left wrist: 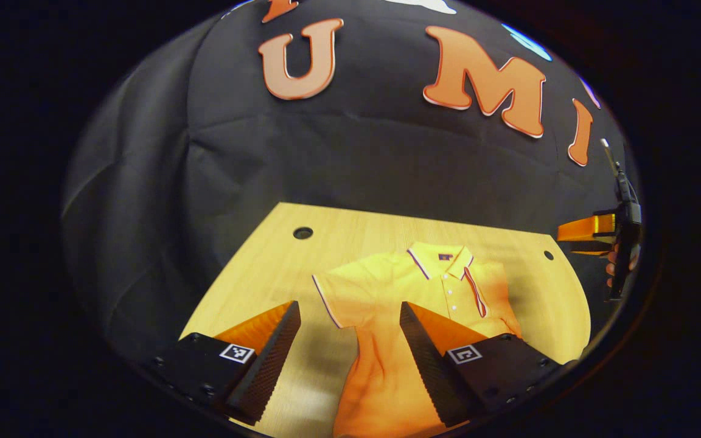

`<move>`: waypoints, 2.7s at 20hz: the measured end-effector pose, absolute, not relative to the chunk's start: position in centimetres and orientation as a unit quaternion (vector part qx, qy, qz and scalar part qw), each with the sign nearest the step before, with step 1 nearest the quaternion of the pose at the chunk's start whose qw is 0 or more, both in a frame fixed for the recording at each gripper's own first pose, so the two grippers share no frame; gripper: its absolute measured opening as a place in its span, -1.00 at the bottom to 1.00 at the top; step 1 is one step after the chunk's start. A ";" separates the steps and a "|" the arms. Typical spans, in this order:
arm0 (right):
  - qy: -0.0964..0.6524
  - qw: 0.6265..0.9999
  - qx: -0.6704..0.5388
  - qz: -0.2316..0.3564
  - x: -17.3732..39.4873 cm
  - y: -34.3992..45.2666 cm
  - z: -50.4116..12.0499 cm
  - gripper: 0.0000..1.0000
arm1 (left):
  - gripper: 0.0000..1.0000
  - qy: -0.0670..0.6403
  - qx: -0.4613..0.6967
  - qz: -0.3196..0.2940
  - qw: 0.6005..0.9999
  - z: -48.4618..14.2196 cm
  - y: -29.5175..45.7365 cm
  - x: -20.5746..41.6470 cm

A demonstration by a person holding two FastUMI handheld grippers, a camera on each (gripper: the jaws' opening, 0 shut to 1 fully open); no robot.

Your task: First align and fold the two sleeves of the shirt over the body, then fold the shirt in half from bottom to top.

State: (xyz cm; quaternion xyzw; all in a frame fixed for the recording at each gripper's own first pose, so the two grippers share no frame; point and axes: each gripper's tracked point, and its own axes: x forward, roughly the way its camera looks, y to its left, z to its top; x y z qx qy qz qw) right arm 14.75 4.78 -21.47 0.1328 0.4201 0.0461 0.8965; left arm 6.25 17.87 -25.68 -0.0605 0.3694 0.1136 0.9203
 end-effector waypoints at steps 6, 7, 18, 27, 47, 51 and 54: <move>0.358 0.928 0.101 0.011 12.0 2.7 -16.8 0.95 | 0.97 0.445 -0.091 0.091 0.886 -31.2 19.4 9.7; 0.353 0.931 0.095 0.003 11.4 2.1 -16.4 0.95 | 0.97 0.462 -0.100 0.091 0.876 -32.2 20.0 10.1; 0.300 0.951 0.065 -0.034 5.7 0.3 -12.9 0.97 | 0.96 0.618 -0.169 0.086 0.763 -40.7 21.6 14.5; 0.300 0.951 0.049 -0.059 2.7 -0.7 -14.5 0.97 | 0.77 0.677 -0.138 0.129 0.711 -45.4 23.0 16.1; 0.318 0.945 0.072 -0.012 6.3 0.6 -16.5 0.97 | -0.82 0.604 -0.082 0.040 0.792 -38.6 16.7 21.6; 0.321 0.945 0.066 -0.013 6.0 -0.2 -16.6 0.98 | -0.82 0.610 -0.088 -0.001 0.787 -38.2 11.3 22.2; 0.321 0.945 0.066 -0.012 5.7 -0.8 -16.6 0.97 | -0.64 0.596 -0.124 -0.062 0.791 -37.4 6.2 22.9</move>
